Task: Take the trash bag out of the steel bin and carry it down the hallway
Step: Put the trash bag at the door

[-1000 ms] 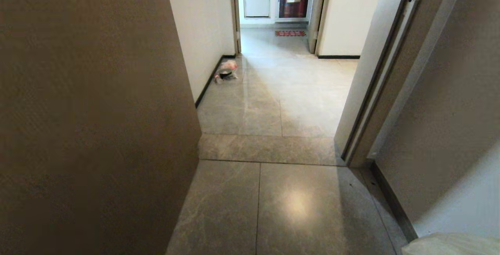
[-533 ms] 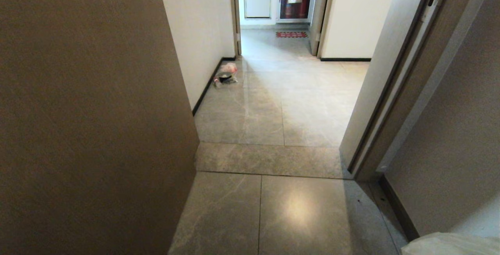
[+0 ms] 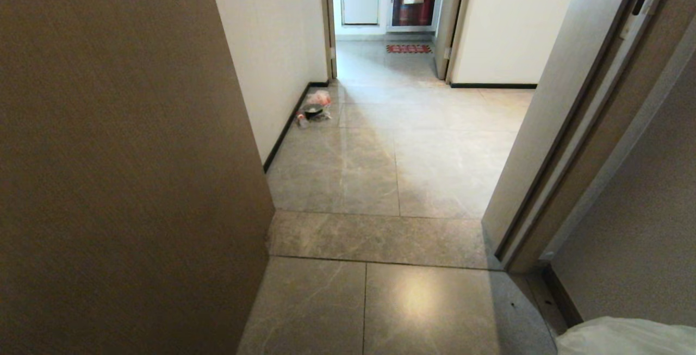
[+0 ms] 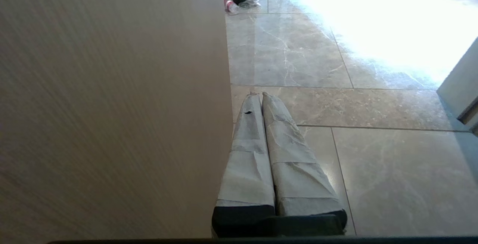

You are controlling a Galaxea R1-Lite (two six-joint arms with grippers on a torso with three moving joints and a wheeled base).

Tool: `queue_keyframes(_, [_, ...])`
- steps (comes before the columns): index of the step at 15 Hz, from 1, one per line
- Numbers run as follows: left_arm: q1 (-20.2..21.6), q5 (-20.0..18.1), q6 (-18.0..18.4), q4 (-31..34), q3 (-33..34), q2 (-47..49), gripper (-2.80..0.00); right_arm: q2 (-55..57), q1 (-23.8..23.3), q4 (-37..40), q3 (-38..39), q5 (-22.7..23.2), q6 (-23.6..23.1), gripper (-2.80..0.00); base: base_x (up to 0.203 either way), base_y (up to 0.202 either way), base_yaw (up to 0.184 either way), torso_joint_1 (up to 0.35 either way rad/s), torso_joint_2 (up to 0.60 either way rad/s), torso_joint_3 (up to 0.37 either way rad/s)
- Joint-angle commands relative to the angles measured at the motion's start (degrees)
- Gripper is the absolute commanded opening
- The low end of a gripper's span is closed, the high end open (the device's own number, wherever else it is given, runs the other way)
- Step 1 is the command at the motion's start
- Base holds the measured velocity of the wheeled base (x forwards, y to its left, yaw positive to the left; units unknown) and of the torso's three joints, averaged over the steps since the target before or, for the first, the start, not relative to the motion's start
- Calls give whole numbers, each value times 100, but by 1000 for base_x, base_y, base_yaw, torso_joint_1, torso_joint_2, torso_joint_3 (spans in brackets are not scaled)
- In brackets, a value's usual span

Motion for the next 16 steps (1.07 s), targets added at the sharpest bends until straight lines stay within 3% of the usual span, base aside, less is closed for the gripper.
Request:
queue_keyframes(1, [0, -7, 9, -5, -9, 9, -280, 7, 2, -5, 0, 1, -3, -280, 0, 0, 0, 0, 0, 0])
queue_keyframes(5, [0, -19, 157, 13, -9, 2, -280, 7, -6, -5, 0, 1, -3, -280, 0, 0, 0, 0, 0, 0])
queue_keyframes(9, [0, -7, 27, -5, 0, 0, -280, 7, 2, -5, 0, 1, -3, -280, 0, 0, 0, 0, 0, 0])
queue_keyframes(16, [0, -7, -6, -13, 0, 0, -280, 7, 2, -5, 0, 1, -3, -280, 1, -113, 3, 3, 2, 0])
